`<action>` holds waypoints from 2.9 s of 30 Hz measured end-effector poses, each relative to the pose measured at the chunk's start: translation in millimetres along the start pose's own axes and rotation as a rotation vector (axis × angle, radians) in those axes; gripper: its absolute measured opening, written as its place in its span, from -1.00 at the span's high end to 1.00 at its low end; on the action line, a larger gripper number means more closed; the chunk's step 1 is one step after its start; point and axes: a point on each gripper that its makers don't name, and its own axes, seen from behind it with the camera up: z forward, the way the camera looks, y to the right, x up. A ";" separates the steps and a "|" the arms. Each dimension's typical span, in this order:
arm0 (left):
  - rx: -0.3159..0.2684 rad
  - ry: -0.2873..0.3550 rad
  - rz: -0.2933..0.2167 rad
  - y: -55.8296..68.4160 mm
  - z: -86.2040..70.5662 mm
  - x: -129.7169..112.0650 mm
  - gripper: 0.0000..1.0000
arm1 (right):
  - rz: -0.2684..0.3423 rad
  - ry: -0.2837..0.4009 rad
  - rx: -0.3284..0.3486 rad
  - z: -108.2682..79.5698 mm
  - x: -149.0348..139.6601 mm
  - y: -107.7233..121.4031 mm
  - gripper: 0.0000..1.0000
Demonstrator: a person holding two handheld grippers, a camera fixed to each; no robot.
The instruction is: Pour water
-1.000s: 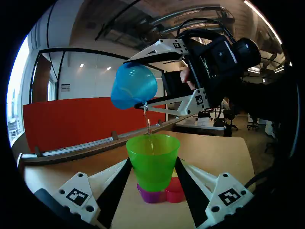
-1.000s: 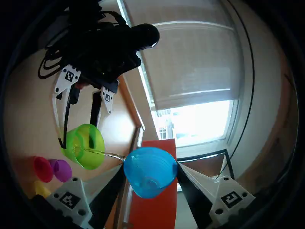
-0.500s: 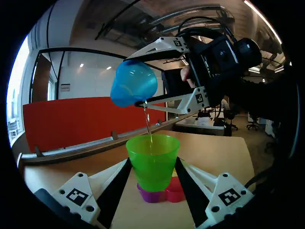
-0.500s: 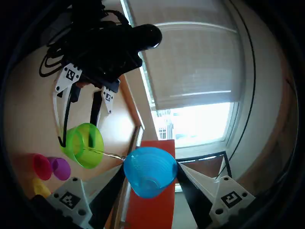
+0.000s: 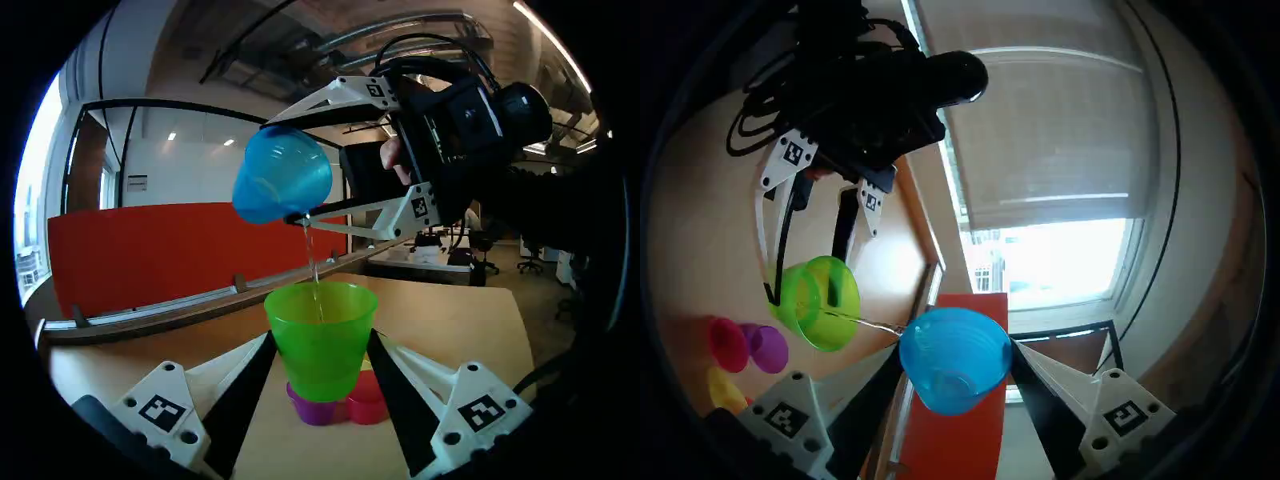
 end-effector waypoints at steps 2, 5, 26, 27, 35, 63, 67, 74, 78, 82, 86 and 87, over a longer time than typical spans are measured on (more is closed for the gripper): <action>0.000 0.000 0.000 0.1 0.0 0.3 -0.61 | -0.006 0.000 0.000 -0.2 0.6 -0.4 -0.86; 0.000 0.002 0.001 0.0 0.3 1.5 -0.61 | -0.015 -0.002 -0.001 -0.1 0.8 -0.2 -0.86; 0.002 0.005 0.010 -0.9 -0.2 6.7 -0.61 | -0.069 -0.006 -0.021 -4.6 8.8 0.7 -0.86; 0.002 0.005 0.009 -1.0 -0.2 6.8 -0.61 | -0.070 -0.005 -0.022 -4.7 8.6 0.8 -0.86; 0.002 0.007 0.011 -0.3 -0.2 8.2 -0.61 | -0.090 -0.007 -0.026 -3.9 5.7 0.8 -0.85; 0.003 0.013 0.010 -1.0 1.0 8.8 -0.61 | -0.142 -0.014 -0.053 -3.6 9.1 7.5 -0.86; 0.004 0.015 0.010 -1.6 1.1 10.6 -0.61 | -0.150 -0.016 -0.053 -5.1 12.1 6.6 -0.86; 0.007 0.018 0.013 -1.4 2.0 13.3 -0.61 | -0.174 -0.018 -0.051 -7.1 18.3 2.9 -0.85; 0.007 0.020 0.012 -1.1 2.1 13.3 -0.61 | -0.177 -0.015 -0.051 -7.9 21.5 1.4 -0.86; 0.010 0.021 0.013 -1.6 1.8 12.8 -0.61 | -0.181 -0.016 -0.053 -8.3 23.5 1.1 -0.86; 0.011 0.022 0.011 -2.9 1.8 12.3 -0.61 | -0.182 -0.014 -0.055 -8.7 26.3 1.4 -0.85; 0.012 0.022 0.010 -3.3 1.8 12.3 -0.61 | -0.182 -0.013 -0.055 -8.8 27.1 1.4 -0.86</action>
